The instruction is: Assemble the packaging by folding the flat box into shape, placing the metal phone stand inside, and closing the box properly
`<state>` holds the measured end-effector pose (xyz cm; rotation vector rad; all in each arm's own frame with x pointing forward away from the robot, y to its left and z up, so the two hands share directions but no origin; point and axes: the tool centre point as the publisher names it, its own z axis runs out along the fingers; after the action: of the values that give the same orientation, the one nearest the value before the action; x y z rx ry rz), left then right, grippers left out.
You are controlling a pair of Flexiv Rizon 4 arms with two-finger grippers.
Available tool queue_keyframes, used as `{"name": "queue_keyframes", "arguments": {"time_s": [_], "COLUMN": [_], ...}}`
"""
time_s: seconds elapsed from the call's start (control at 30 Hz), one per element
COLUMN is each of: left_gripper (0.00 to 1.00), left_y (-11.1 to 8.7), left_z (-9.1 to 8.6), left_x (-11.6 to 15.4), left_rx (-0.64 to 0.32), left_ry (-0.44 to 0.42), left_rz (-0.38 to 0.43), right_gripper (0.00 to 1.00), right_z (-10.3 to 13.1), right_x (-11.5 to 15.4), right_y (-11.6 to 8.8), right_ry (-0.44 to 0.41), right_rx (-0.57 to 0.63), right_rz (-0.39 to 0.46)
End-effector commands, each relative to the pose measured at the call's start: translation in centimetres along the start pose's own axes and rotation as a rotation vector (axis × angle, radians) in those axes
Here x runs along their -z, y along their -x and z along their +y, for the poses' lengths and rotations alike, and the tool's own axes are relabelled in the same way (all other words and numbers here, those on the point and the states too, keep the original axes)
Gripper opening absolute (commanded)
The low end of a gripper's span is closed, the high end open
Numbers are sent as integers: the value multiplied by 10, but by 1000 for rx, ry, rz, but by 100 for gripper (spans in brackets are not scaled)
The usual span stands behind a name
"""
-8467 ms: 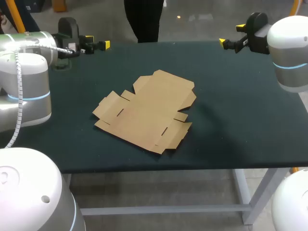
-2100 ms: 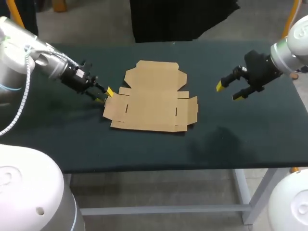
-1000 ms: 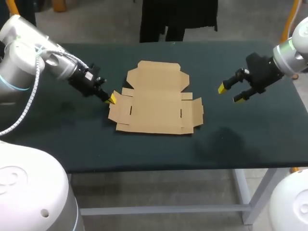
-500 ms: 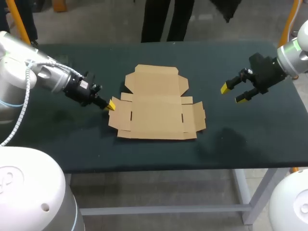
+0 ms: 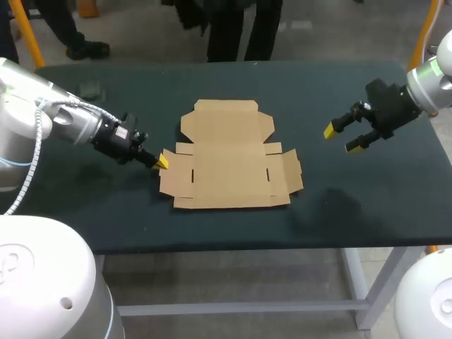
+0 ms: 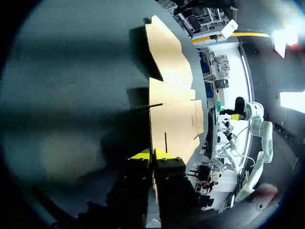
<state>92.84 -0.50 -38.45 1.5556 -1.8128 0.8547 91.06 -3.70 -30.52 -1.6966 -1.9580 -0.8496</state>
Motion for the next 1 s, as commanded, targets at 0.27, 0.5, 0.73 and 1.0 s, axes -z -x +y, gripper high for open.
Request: {"name": "queue_keyframes", "arguments": {"time_s": [0.27, 0.5, 0.73, 1.0], "left_gripper": [38, 100, 100, 100], "left_y": [8, -3, -26, -31], "left_z": [-7, -13, -31, -53], "left_x": [0, 31, 80, 107], "left_rx": [-6, -32, -99, -137], "left_ry": [41, -29, -122, -142], "left_rz": [8, -57, -183, -260], "right_gripper": [100, 100, 100, 100], "right_z": [0, 5, 25, 56], "right_x": [0, 9, 22, 26], "right_y": [-1, -3, 2, 15], "right_ry": [-6, 10, 22, 56], "right_rx": [-7, -15, 5, 25], "right_rz": [2, -4, 48, 79]}}
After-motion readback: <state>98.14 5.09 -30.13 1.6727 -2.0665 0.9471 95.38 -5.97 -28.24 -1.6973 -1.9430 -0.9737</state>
